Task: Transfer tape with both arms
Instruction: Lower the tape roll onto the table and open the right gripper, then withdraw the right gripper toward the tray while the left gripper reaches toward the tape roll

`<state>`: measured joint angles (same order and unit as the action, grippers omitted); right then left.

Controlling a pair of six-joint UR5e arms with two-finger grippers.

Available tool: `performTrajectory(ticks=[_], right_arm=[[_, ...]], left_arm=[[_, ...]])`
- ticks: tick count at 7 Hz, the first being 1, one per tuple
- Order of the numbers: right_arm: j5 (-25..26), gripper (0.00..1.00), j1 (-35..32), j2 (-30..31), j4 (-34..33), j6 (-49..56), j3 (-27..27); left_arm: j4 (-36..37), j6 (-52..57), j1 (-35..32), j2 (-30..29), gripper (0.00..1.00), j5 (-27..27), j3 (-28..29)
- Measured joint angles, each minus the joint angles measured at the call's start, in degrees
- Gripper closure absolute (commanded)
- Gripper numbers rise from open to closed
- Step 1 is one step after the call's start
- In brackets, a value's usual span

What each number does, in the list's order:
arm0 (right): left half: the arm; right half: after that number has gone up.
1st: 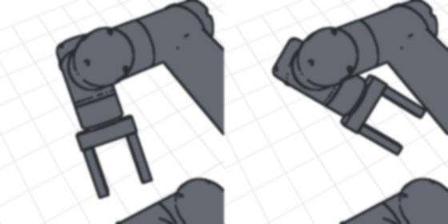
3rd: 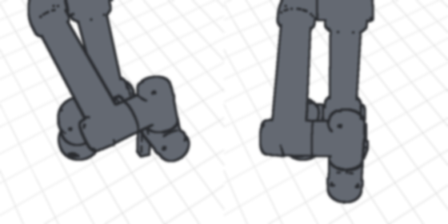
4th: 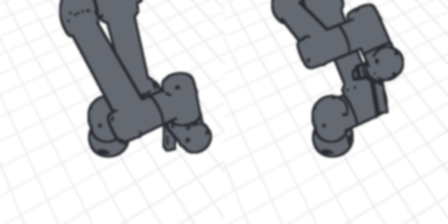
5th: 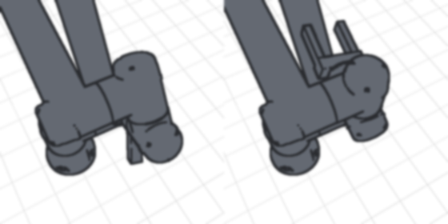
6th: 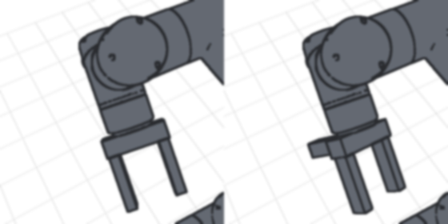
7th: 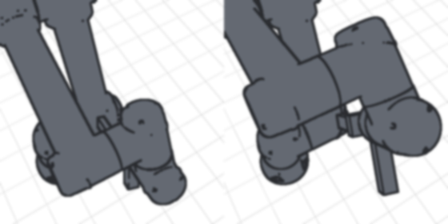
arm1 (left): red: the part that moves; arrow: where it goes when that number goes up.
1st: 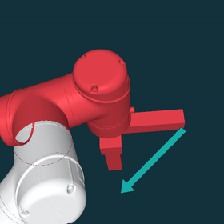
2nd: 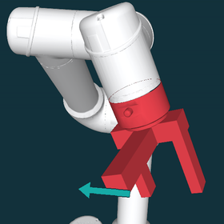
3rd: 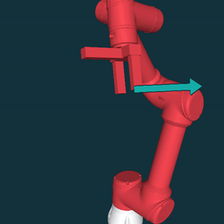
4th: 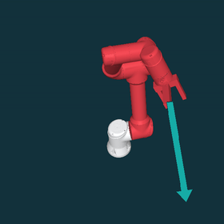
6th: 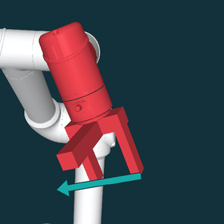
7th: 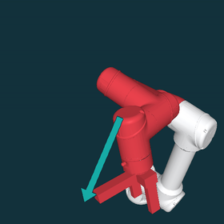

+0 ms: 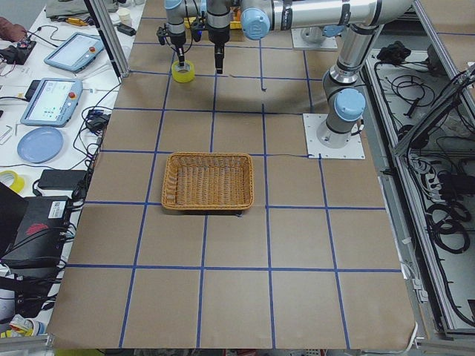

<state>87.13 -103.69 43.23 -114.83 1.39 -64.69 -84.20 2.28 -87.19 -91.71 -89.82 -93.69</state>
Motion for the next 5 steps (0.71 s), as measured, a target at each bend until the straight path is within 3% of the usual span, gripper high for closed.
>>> performTrajectory(ticks=[2,5], right_arm=[[-0.17,0.0,0.55,3.03,2.22,-0.29,0.22],[1.34,0.0,1.84,14.83,13.92,-0.33,-1.66]], left_arm=[[0.0,0.0,0.01,-0.11,0.0,0.0,-0.02],[4.85,-0.67,1.15,-3.23,0.0,0.31,0.14]])
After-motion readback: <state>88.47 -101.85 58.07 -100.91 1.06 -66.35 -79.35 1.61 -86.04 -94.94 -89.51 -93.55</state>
